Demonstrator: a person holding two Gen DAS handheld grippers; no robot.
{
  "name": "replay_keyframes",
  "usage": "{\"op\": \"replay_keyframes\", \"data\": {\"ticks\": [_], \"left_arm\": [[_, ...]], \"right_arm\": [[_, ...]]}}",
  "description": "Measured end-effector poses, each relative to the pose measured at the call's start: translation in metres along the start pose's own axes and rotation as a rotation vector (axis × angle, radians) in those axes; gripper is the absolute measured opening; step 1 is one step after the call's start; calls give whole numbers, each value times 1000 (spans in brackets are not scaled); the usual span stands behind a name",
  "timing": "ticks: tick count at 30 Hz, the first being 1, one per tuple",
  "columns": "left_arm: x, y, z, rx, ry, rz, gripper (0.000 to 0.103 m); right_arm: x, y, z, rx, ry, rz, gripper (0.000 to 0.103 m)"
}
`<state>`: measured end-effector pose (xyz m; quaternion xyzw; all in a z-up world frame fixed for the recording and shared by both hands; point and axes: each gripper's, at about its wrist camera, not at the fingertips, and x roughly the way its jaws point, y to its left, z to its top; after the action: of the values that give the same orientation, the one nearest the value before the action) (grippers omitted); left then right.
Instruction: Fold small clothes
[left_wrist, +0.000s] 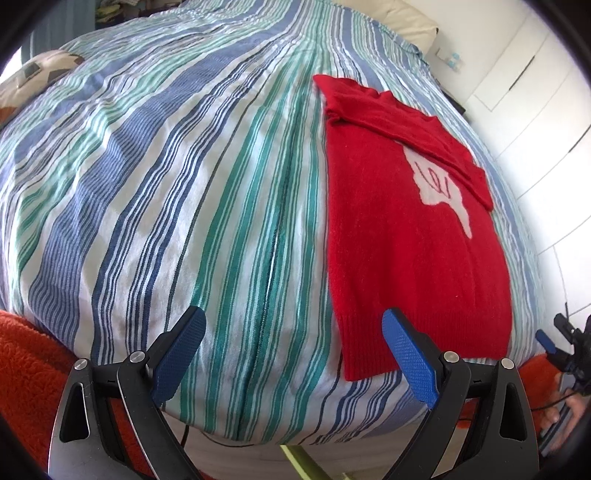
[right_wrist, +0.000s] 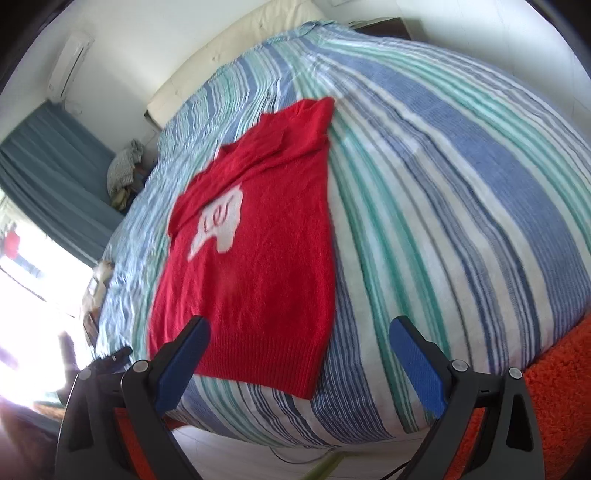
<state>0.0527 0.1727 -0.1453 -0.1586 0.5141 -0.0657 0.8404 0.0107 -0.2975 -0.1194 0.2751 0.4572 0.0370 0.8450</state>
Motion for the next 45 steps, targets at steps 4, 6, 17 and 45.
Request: {"op": "replay_keyframes", "data": {"ticks": [4, 6, 17, 45], "left_arm": [[6, -4, -2, -1, 42, -86, 96], [13, -15, -4, 28, 71, -107, 91], [43, -61, -17, 190, 202, -73, 5], [158, -116, 315, 61, -96, -61, 5]], "right_arm": [[0, -15, 2, 101, 69, 61, 97], [9, -17, -6, 134, 143, 117, 97], [83, 10, -30, 6, 389, 47, 24], [209, 87, 287, -183, -109, -51, 5]]}}
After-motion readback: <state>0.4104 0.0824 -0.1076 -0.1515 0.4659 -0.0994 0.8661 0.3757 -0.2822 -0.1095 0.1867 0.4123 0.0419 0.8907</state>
